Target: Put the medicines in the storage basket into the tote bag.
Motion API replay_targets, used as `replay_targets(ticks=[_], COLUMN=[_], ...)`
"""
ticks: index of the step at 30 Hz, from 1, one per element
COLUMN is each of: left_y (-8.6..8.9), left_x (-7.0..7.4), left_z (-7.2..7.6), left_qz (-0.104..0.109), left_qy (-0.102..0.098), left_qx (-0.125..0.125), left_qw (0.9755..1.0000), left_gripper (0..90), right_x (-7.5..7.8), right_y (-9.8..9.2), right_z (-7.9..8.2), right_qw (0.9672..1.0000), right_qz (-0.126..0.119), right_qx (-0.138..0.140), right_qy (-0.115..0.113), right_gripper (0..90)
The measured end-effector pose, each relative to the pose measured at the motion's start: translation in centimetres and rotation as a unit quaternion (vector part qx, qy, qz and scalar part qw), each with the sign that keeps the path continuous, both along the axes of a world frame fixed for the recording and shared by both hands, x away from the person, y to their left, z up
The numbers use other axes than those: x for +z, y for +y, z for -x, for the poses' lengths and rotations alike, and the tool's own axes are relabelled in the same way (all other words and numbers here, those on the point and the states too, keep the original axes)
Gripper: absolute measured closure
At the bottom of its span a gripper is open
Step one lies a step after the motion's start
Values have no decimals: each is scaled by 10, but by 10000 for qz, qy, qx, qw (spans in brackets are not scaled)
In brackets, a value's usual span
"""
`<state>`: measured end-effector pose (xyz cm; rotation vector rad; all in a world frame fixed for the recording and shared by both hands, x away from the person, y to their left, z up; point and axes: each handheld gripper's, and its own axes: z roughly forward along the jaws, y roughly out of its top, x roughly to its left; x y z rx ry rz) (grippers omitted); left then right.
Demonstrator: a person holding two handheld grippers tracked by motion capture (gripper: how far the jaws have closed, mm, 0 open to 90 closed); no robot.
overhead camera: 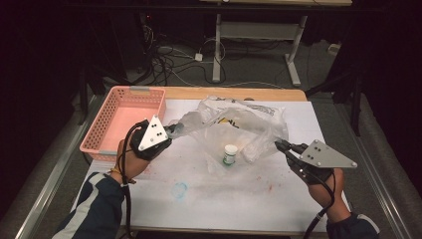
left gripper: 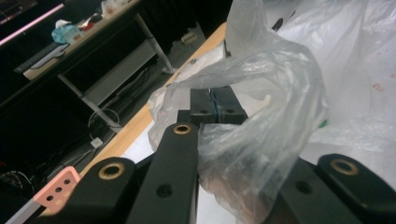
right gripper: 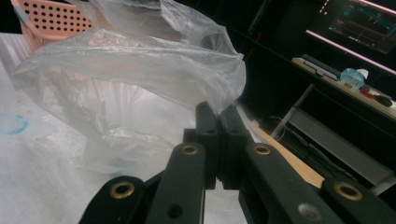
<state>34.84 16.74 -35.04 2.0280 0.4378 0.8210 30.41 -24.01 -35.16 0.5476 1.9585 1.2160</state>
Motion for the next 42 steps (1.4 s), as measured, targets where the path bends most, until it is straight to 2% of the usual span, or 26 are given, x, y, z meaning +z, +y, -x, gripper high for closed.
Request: replay_targets(ticks=[6,11,17,22,24,25,27,32,34,35,36,37,39,41,42], left_y=[4,19,28,28,23,18,8,-16,-26,-32,-35,-39,-48,-54,-60], left_x=[7,22,31,34,30,27,21,3,-4,-8,-10,-13,-19,-25,-29], left_z=[6,14,20,18,12,8,-2,-29,-39,-44,-47,-52,-63,-73,-80], left_qz=[69,176,216,322,413,389,231,401,465,441,466,529,620,710,644], left_qy=[-140,-257,-414,-467,-343,-327,-271,-5,119,127,122,153,207,391,388], left_qx=[11,57,107,-13,-303,-395,-410,-490,-480,-423,-359,-338,-153,-40,102], left_qw=[9999,9995,9989,9984,9981,9979,9985,9980,9977,9981,9982,9979,9977,9967,9971], left_gripper=[866,872,872,872,872,872,872,872,871,871,871,871,871,870,870], right_x=[3,10,18,22,20,18,17,11,5,5,1,1,-6,-8,-10], right_y=[2,-1,0,2,4,6,7,7,4,4,3,3,3,3,3], right_z=[-8,-13,-18,-26,-32,-35,-43,-66,-83,-83,-92,-92,-107,-110,-114], right_qw=[10000,9997,9996,9994,9994,9993,9994,9982,9967,9967,9958,9958,9940,9935,9926], right_qz=[-31,-177,-115,-254,-260,-267,-224,-394,-495,-495,-534,-534,-575,-590,-602], right_qx=[-65,-119,-182,-209,-219,-239,-249,-410,-519,-519,-584,-584,-714,-748,-811], right_qy=[-44,-77,-157,-146,-99,-46,-33,184,369,369,461,461,588,630,676], right_gripper=[900,900,900,900,900,900,900,900,900,900,900,900,900,900,900])
